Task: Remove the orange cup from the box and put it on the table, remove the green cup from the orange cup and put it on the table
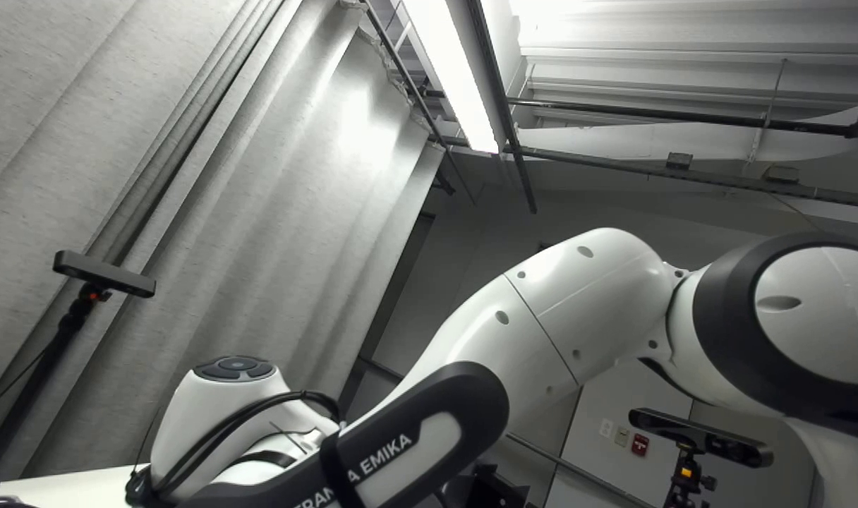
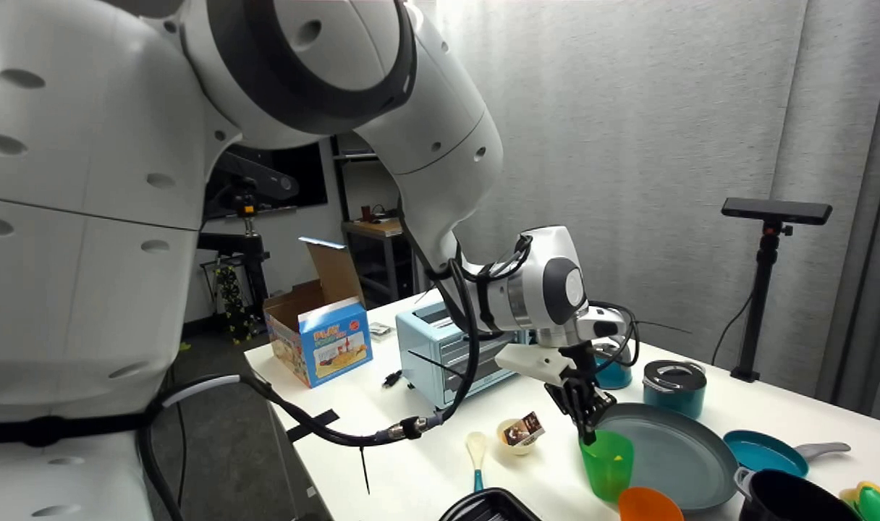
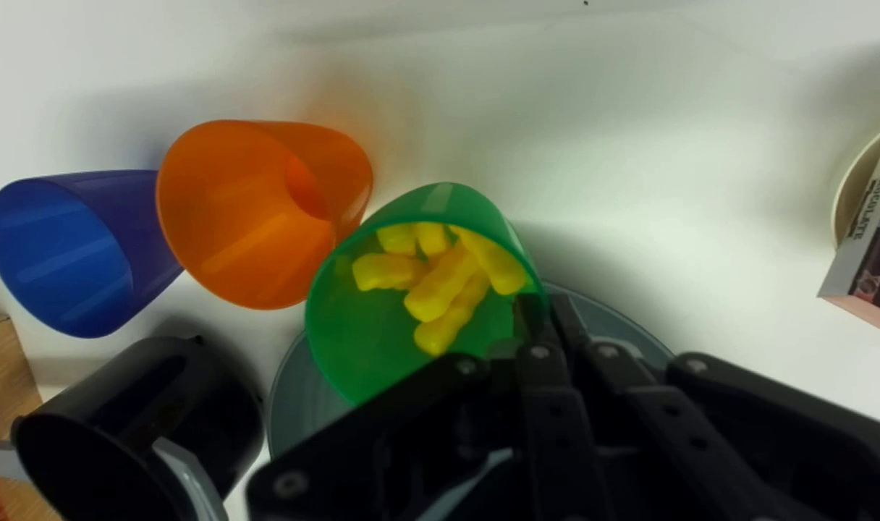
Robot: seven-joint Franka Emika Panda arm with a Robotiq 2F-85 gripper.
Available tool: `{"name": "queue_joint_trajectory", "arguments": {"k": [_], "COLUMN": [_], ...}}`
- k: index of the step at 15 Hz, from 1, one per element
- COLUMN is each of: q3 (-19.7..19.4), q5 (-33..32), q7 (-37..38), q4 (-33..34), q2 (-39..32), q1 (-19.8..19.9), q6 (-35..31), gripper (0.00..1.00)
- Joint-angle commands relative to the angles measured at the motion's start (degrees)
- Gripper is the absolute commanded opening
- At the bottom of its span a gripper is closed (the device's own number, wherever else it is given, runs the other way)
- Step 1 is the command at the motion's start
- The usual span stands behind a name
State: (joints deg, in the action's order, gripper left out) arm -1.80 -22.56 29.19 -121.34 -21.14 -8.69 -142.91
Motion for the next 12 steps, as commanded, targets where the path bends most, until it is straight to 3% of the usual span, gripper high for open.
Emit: {"name": "queue_joint_trajectory", "arguments": {"k": [1, 12], "q3": [-0.6, -1.2], "q5": [1.7, 0.5], "q7": [-1.7, 0.3], "q4": [1.4, -0.2], "q2": [-1.4, -0.6], "q1": [-0.7, -2.5], "q6": [-1.4, -1.0], "gripper": [0.01, 0.01]}}
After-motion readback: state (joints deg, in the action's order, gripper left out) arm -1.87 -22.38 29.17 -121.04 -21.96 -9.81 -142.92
